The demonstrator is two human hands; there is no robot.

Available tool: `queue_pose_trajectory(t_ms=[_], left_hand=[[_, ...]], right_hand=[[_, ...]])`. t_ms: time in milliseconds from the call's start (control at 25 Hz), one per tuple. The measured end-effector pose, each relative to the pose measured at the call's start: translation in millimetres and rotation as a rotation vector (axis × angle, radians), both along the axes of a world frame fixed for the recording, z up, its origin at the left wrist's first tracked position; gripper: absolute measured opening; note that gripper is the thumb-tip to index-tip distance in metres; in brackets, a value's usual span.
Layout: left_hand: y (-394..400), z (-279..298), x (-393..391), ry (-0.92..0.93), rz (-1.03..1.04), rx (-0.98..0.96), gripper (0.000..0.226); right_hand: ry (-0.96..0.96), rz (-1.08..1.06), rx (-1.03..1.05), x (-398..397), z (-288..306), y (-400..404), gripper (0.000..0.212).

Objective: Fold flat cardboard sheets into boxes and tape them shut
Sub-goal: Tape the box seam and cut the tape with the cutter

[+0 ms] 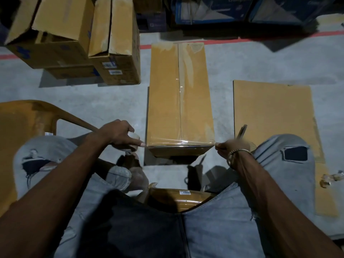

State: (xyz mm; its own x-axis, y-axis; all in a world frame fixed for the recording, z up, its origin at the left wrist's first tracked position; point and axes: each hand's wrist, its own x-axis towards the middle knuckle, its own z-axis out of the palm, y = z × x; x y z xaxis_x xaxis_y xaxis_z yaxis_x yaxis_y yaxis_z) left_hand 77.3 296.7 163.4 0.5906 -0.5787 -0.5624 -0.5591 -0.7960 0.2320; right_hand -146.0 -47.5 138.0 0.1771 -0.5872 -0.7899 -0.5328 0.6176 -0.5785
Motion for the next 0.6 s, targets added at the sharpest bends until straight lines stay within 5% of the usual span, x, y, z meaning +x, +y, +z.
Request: queue_pose_trajectory(t_ms=[120,240,600], left_hand=[[2.4,0.2,0.3,0.086,0.028,-0.002,0.089],[1.3,-5.4,-6.7,0.192,-0.007,0.038,0.082],[-1.8,-26.4,-2.0,0.159,0.041,0.064,0.062]], right_hand=[[0.012,0.059,-0.093,3.0,-7.7,2.4,0.019],[0.077,0.099,-0.201,3.5,-18.6,1.6,0.037],[0.122,0.103,-0.311,4.1,-54.4,-5.7,0.042]])
